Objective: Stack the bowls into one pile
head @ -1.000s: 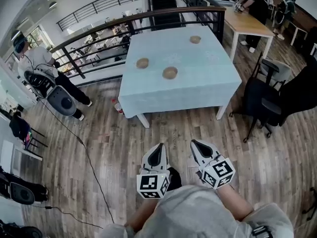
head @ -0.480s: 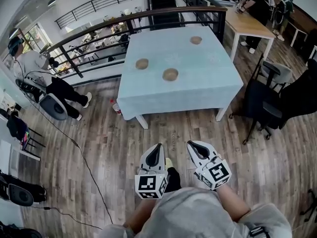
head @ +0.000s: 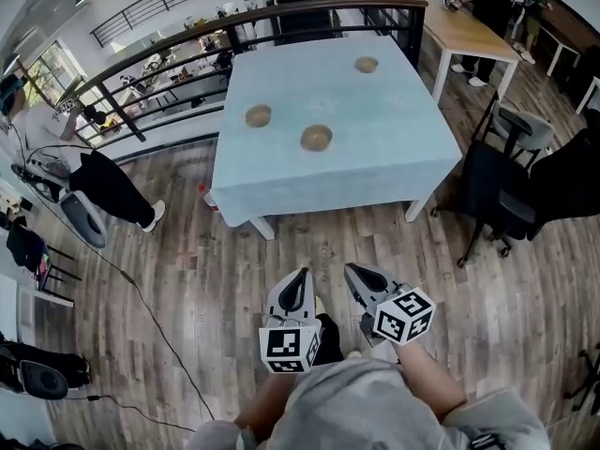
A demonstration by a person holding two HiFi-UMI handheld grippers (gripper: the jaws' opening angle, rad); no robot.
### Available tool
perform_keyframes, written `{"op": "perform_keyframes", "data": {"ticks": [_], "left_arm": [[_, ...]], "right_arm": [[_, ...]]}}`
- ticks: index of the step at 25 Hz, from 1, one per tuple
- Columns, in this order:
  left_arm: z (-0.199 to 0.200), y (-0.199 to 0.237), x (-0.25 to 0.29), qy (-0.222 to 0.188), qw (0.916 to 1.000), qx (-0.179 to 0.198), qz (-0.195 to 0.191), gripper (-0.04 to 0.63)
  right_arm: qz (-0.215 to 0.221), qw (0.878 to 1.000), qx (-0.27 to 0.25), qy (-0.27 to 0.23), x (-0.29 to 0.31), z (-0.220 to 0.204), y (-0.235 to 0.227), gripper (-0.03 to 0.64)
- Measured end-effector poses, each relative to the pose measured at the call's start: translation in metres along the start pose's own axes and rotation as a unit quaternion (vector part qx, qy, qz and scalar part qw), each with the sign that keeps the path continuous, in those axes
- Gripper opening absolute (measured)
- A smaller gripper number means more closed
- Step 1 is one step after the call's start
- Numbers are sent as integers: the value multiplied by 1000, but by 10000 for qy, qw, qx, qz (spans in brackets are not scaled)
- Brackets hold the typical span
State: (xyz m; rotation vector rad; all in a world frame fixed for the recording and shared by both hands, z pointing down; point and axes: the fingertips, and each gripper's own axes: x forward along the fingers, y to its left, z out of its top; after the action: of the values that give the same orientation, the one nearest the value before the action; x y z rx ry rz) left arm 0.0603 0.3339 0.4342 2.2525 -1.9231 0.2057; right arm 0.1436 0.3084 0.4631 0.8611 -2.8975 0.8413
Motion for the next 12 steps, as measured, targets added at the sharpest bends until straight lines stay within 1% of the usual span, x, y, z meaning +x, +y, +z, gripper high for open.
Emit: {"op": "perform_keyframes", "data": {"ticks": [3,5,7,9,12], "left_arm": [[3,9,18,40,9999,-24,-126,19],[4,16,30,65,9998,-12,-189,19],[5,22,43,92,9996,-32,-262,18],[7,27,56,119,9993,-87,-337,18],[11,39,72,126,9992,-118,-371,18]], "right_arm": [[196,9998,86,-47,15,11,0,28],[281,9996,2,-101,24,21,3,28],[279,9994,-134,-126,33,30,3,28],[149,9988,-455,-37,43,36,-2,28],[-150,9916,-1281,40,59,47,-6,28]]}}
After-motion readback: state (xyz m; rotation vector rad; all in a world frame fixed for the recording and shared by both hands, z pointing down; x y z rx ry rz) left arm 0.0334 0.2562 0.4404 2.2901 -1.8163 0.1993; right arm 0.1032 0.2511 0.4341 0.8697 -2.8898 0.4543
